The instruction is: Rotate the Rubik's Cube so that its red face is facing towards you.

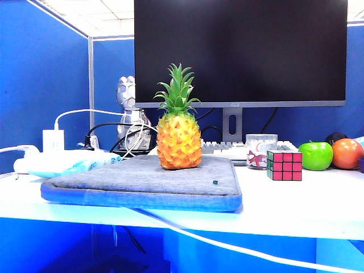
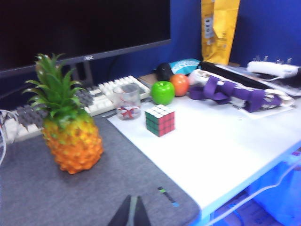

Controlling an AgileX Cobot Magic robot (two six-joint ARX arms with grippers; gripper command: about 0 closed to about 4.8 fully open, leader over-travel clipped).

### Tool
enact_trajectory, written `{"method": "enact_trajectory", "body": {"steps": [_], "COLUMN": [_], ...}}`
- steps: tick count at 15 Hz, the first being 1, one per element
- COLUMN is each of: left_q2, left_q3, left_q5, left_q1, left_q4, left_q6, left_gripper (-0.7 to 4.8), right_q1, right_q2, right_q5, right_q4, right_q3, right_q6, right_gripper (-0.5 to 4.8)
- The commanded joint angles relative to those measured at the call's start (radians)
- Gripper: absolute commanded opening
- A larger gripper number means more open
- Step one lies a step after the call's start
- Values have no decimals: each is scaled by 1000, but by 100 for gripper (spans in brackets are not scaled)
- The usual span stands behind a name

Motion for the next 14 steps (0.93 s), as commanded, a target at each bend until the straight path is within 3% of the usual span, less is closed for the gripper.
{"method": "enact_trajectory", "body": {"steps": [1, 3, 5, 7, 11, 12, 14], "left_q2": [56, 159, 263, 402, 467, 451, 398], "left_q3": [-22, -22, -22, -22, -21, -22, -28], "left_q5": [229, 496, 618, 626, 642, 658, 692], "left_q1": [144, 327, 434, 447, 447, 447, 447], "left_q4": [94, 213, 271, 273, 358, 359, 355], "left_q6": [3, -75, -112, -48, -55, -159, -184], "left_gripper": [-5, -5, -5, -5, -5, -5, -5], "right_q1": [6, 6, 6, 6, 4, 4, 4], "right_q2": [14, 16, 16, 16, 15, 16, 16], "right_q5": [67, 75, 92, 108, 130, 133, 133], "right_q4": [166, 172, 190, 307, 333, 328, 329], "right_q3": [-117, -169, -211, -315, -358, -359, -359], "right_q6": [-87, -93, -123, -140, -158, -170, -194], "right_gripper": [-6, -6, -6, -6, -6, -6, -6]}}
